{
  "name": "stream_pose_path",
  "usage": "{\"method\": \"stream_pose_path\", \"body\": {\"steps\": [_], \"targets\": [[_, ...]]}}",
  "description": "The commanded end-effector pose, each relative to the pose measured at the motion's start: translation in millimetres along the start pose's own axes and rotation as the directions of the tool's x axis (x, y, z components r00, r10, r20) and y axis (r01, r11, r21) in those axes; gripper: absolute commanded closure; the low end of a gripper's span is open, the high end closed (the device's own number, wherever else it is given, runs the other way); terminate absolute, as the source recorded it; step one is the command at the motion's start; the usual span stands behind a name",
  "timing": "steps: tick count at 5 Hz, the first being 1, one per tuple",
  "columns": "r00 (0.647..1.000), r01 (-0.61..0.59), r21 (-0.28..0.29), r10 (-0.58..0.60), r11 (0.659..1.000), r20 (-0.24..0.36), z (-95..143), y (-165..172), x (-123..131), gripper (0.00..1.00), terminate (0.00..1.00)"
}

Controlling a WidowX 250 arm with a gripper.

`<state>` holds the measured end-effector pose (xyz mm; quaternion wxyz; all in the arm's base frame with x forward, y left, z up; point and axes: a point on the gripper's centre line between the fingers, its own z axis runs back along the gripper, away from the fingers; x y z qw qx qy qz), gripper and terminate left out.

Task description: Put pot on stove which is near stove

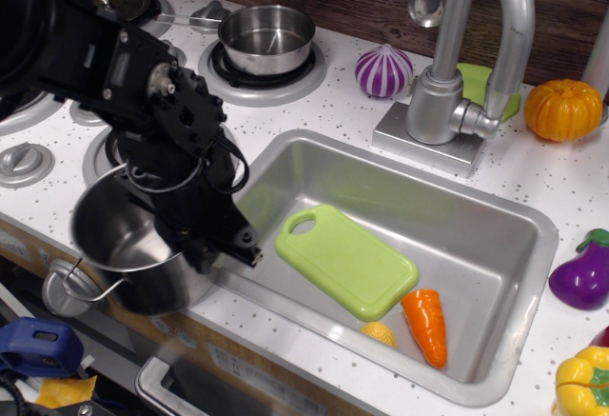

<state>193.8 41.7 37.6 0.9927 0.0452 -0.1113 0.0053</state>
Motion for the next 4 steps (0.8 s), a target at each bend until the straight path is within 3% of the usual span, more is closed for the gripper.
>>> {"method": "stream_pose_path", "body": {"steps": [1,2,4], "targets": [[0.995,0.069,0.139,-0.078,0.988,0.058,32,14,22,1.0,0.0],[0.987,0.134,0.19,-0.148,0.972,0.061,45,26,34,1.0,0.0],[0.946,0.288,0.081,-0.297,0.954,0.131,19,63,53,1.0,0.0]]}}
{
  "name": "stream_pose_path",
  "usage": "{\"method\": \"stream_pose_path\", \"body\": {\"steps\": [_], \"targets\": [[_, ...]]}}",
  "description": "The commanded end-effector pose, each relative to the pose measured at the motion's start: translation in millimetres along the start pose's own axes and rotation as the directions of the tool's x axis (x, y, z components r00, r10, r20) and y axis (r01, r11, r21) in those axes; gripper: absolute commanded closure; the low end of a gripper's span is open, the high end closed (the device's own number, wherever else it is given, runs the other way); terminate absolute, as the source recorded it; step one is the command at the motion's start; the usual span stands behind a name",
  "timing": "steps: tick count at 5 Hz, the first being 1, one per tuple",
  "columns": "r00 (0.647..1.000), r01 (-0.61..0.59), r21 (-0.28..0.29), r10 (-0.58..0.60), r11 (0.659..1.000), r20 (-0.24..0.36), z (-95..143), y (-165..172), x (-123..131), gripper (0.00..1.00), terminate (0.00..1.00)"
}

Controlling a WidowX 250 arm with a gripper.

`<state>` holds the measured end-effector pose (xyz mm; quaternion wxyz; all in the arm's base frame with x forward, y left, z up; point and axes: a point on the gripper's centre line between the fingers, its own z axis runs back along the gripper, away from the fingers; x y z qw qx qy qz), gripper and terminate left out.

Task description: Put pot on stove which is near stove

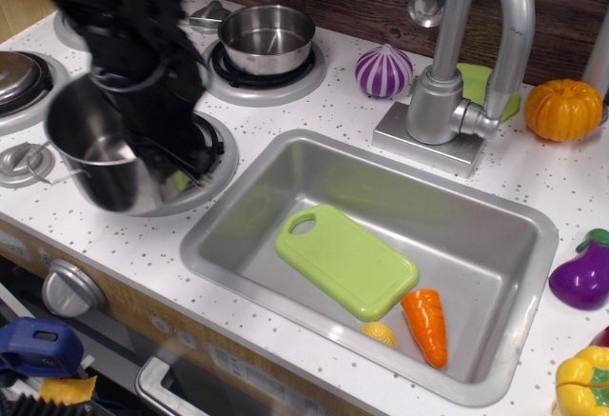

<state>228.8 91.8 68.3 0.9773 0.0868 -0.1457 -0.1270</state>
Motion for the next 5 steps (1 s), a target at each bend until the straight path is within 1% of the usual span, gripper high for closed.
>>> {"method": "stream_pose_path", "body": {"steps": [1,2,3,4,5], "targets": [[0.993,0.085,-0.007,-0.085,0.996,0.083,-10,29,16,1.0,0.0],[0.987,0.113,-0.024,-0.109,0.993,0.121,-21,33,23,1.0,0.0],[0.982,0.144,-0.046,-0.137,0.988,0.131,-27,37,31,1.0,0.0],[0.982,0.134,-0.061,-0.125,0.989,0.142,-29,36,29,1.0,0.0],[0.986,0.117,-0.085,-0.106,0.989,0.129,-30,35,28,1.0,1.0]]}}
